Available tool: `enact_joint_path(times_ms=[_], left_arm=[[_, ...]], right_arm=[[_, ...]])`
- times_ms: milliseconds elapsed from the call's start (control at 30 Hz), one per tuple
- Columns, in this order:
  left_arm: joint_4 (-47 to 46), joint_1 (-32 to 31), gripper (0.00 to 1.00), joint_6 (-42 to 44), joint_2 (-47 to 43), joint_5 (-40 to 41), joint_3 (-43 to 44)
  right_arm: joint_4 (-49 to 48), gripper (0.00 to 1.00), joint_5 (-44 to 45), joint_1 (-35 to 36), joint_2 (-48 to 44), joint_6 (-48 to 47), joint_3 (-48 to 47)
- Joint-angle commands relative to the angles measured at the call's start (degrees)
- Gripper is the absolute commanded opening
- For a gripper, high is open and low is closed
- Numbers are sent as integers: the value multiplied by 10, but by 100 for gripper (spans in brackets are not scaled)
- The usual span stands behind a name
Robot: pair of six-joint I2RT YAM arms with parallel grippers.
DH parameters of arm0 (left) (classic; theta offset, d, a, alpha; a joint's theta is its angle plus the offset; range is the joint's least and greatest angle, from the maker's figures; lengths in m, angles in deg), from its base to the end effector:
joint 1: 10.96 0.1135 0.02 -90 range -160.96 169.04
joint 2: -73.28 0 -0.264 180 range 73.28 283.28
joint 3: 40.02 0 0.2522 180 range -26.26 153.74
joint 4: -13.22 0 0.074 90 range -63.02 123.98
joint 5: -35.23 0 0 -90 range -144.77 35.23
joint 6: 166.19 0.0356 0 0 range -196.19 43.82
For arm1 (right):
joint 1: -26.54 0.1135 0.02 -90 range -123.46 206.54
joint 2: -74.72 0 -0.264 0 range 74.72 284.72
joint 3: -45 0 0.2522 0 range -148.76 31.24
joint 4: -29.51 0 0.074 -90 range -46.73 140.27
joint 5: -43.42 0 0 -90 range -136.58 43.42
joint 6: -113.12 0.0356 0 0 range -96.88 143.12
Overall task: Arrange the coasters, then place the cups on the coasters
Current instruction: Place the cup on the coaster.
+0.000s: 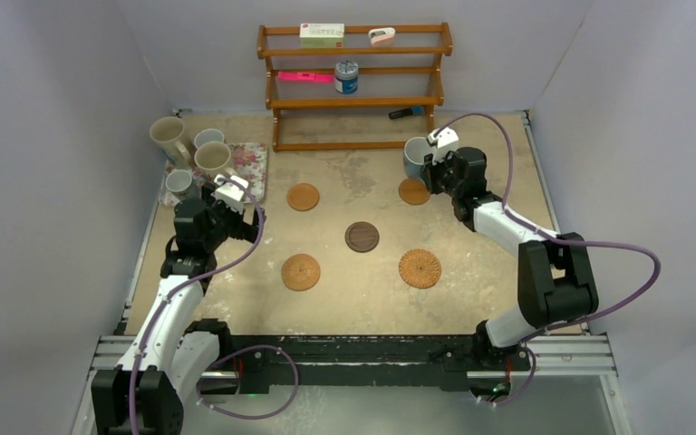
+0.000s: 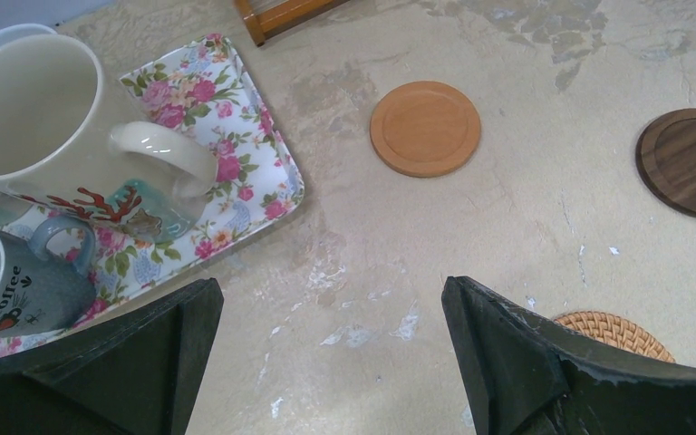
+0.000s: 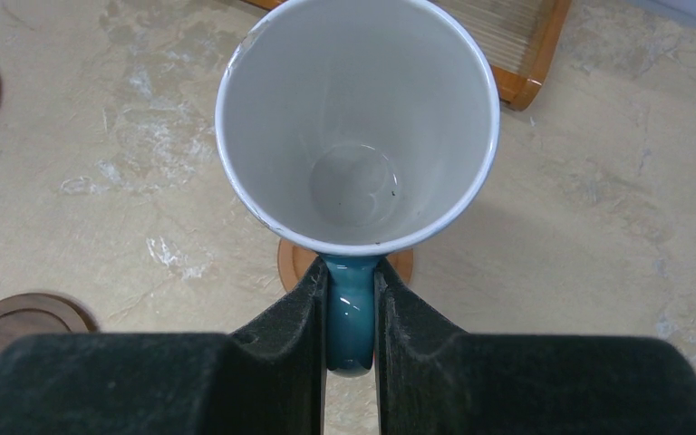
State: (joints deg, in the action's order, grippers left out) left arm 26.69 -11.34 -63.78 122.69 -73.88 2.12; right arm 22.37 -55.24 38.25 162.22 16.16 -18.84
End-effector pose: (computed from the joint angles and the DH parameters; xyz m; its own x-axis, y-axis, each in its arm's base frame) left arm 0.1990 -0.0130 0.2439 -0.2787 0.2049 -0.9383 0.3812 0.9203 0.0878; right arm 0.3359 0.0751 0.2450 -0.2349 -0.1710 -0.9568 -0.3732 0.9248 -0.0737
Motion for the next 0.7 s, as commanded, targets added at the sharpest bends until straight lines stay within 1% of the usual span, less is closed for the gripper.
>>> enact_joint_path(times_ms=[0, 667], left_arm=[[-16, 3, 100, 10, -6, -12, -3], [-16, 3, 100, 11, -5, -11, -3]], right_arm=[[-76, 0, -13, -4, 1, 13, 5], [-34, 0, 0, -4, 14, 12, -5]])
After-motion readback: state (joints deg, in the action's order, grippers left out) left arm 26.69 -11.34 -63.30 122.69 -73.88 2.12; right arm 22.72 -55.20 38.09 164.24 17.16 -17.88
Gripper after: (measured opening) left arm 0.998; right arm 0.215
